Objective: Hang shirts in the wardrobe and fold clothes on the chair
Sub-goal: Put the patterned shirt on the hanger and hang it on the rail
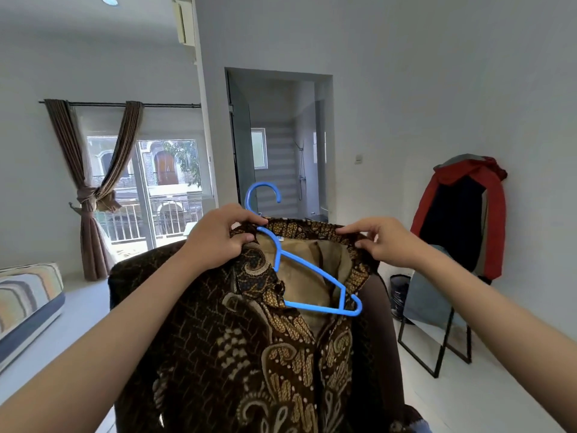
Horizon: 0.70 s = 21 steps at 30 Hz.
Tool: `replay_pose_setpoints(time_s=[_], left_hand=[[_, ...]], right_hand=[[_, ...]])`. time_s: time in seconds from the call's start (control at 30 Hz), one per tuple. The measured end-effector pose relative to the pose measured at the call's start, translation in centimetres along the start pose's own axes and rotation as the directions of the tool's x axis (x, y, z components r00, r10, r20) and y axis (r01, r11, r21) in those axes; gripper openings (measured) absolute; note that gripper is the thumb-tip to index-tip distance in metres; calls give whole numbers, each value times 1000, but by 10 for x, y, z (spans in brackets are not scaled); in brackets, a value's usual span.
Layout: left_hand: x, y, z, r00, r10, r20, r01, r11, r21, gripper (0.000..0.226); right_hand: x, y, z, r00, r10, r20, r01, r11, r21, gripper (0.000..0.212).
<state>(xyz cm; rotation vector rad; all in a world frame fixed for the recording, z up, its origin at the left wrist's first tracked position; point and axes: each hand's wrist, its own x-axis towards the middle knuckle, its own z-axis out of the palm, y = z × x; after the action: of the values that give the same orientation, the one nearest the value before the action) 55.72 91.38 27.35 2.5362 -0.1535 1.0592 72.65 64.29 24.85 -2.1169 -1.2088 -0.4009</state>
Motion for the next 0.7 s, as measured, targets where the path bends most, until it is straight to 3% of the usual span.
replay_pose_setpoints(time_s=[0.2, 0.53, 0.6, 0.7], left_hand=[[5, 1, 8, 985, -66, -160, 77, 995, 64, 37], [4, 14, 16, 957, 56, -286, 2, 980, 200, 46], [6, 15, 15, 956, 45, -288, 7, 984, 178, 45], [10, 15, 13, 948, -44, -314, 65, 996, 55, 41]], right_hand=[[-8, -14, -19, 991, -114, 63, 128, 945, -301, 48], [-17, -21, -17, 974, -26, 226, 124, 894, -430, 53], [-18, -16, -18, 981, -64, 183, 140, 886, -443, 51], [-23, -1, -10, 986, -164, -18, 151, 940, -305, 38]])
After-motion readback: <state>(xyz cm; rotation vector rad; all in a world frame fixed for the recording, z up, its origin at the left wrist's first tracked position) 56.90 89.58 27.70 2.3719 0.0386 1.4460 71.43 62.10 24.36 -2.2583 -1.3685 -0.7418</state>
